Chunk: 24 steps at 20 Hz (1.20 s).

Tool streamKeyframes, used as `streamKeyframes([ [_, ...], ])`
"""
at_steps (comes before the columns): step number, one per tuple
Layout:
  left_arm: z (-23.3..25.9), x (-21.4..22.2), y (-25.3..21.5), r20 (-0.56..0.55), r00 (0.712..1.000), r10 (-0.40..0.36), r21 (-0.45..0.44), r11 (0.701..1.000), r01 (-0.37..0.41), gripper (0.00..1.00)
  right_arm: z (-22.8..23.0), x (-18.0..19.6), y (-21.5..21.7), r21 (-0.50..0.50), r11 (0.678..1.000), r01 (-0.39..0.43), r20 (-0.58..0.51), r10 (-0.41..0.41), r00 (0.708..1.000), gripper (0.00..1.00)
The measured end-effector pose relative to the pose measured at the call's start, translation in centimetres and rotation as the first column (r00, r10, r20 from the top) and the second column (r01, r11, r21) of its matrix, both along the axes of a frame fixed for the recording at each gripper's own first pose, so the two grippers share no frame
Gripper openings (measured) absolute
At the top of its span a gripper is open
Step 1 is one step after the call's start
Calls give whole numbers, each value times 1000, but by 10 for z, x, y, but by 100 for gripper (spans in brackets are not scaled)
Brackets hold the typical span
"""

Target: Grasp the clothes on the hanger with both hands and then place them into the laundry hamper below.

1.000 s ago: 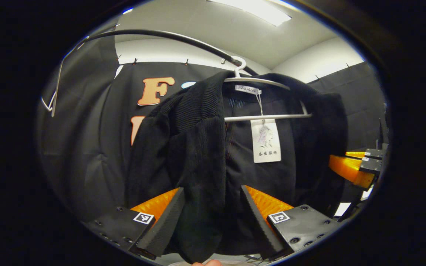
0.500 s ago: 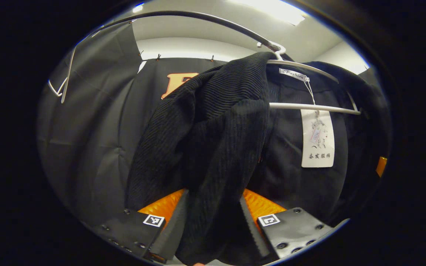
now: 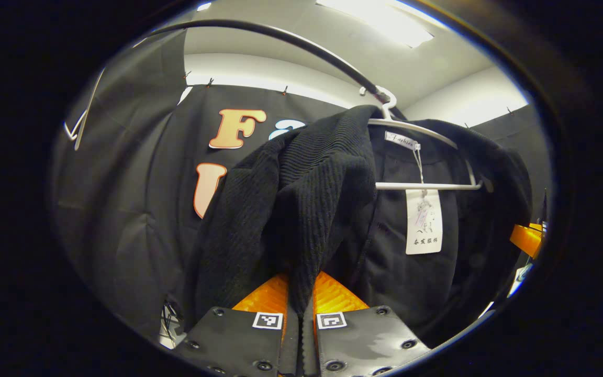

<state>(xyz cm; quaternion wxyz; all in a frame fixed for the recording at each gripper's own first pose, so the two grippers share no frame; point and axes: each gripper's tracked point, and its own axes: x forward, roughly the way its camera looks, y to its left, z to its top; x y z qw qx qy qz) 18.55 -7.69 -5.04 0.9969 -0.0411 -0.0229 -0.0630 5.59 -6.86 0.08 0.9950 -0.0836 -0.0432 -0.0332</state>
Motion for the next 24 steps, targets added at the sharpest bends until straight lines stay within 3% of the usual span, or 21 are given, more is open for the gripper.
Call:
streamKeyframes([
  [1, 8, -2, 6, 22, 1000, 17, 29, 999, -18, 7, -1, 2, -2, 22, 1000, -5, -17, 6, 1000, 10],
  [2, 16, -5, 18, 43, 997, 66, 60, 996, -69, 10, 2, 4, -7, 30, 1000, -3, -27, 4, 1000, 2],
  [3, 25, -7, 26, 60, 992, 110, 88, 989, -115, 14, 6, 5, -12, 27, 1000, 0, -31, 1, 1000, 1],
  [6, 53, -15, 37, 124, 982, 144, 133, 978, -160, 10, 32, 0, -17, 21, 1000, 3, -3, -3, 1000, 0],
  [9, 75, -21, 42, 148, 977, 151, 130, 977, -171, 7, 71, 0, -30, 6, 1000, 26, 49, -26, 998, 0],
  [10, 81, -21, 45, 151, 977, 153, 122, 977, -172, 12, 81, 2, -34, -6, 999, 36, 55, -36, 998, 0],
  [11, 83, -19, 49, 150, 977, 153, 117, 978, -171, 10, 91, 5, -37, -18, 999, 45, 59, -44, 997, 0],
  [17, 102, -23, 56, 173, 973, 152, 113, 978, -173, 10, 122, 40, -63, -66, 993, 101, 56, -98, 994, 0],
  [20, 100, -17, 58, 159, 977, 142, 114, 980, -161, 10, 113, 75, -82, -94, 989, 113, 14, -112, 994, 0],
  [24, 99, -14, 64, 150, 977, 154, 96, 981, -169, 12, 60, 97, -94, -32, 994, 104, -75, -106, 991, 0],
])
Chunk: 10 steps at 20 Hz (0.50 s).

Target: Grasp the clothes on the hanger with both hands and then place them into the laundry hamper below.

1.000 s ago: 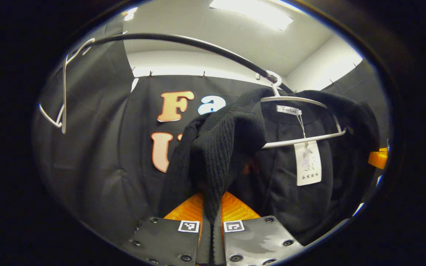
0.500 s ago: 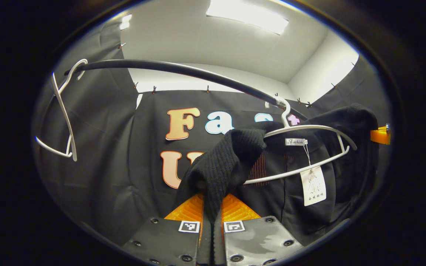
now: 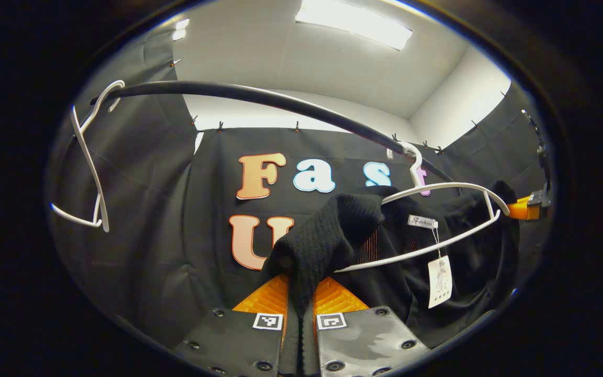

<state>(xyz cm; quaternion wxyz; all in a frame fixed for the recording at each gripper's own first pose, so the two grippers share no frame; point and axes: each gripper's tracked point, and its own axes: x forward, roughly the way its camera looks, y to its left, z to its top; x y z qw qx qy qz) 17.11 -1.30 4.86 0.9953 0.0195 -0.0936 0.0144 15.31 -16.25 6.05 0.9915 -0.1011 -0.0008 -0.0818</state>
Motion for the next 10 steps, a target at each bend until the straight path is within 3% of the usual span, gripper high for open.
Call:
streamKeyframes([
  [5, 0, -1, 4, -10, 1000, 15, 6, 1000, -15, 12, -54, 5, 12, 58, 998, -25, -45, 28, 999, 0],
  [10, 12, 2, 20, 2, 999, 43, 2, 999, -43, 10, -60, -6, 46, 50, 995, -82, -38, 84, 996, 0],
])
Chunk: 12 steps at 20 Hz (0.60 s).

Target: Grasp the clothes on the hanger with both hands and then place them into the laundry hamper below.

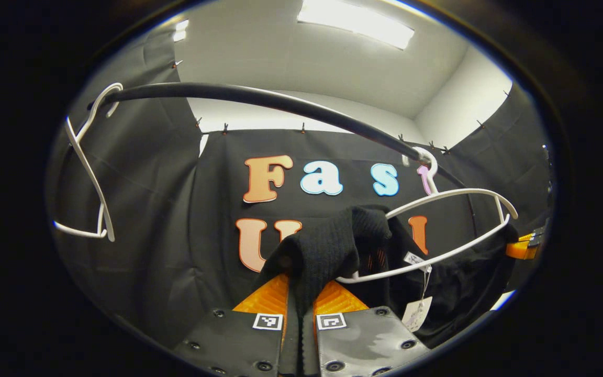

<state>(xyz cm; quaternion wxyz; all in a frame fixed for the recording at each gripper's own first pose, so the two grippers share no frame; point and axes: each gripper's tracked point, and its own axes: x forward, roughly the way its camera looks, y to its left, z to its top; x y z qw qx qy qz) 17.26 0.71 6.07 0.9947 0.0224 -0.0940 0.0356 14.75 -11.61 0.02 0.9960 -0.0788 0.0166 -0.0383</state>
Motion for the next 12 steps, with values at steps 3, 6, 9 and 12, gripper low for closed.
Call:
streamKeyframes([
  [3, 10, 7, 20, -5, 1000, 26, -23, 999, -26, 12, 6, -8, 21, -6, 999, -41, 13, 41, 999, 0],
  [6, 15, 15, 37, -7, 998, 67, 14, 998, -67, 10, 15, -18, 37, -24, 997, -71, 36, 72, 997, 0],
  [9, 11, 22, 51, -26, 994, 103, 26, 994, -102, 10, 18, -25, 54, -38, 994, -99, 47, 101, 994, 0],
  [12, -2, 37, 61, -71, 991, 117, 19, 993, -116, 10, 13, -27, 65, -52, 991, -122, 50, 124, 991, 0],
])
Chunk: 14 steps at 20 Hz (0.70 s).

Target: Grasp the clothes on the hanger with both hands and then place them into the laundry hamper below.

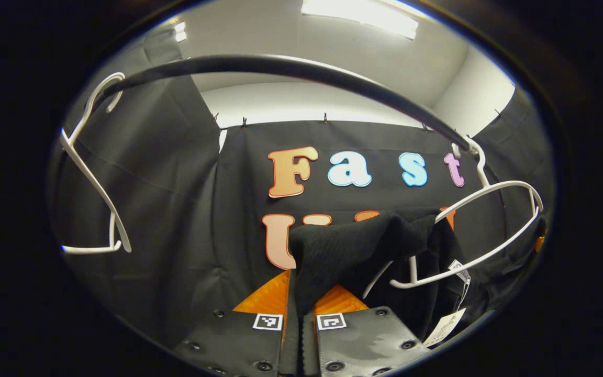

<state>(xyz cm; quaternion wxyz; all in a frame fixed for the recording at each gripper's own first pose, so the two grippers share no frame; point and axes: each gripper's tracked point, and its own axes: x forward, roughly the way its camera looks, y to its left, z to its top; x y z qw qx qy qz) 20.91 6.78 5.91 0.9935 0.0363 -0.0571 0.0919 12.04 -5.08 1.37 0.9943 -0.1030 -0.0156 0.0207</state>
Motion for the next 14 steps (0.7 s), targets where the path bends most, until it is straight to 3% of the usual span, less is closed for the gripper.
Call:
streamKeyframes([
  [9, -35, 20, 27, -114, 992, 58, 20, 998, -56, 10, -32, 3, 22, 7, 999, -42, -38, 42, 998, 0],
  [14, -80, 20, 39, -212, 977, 24, -116, 992, -50, 10, -57, 3, 43, 20, 996, -87, -88, 88, 992, 0],
])
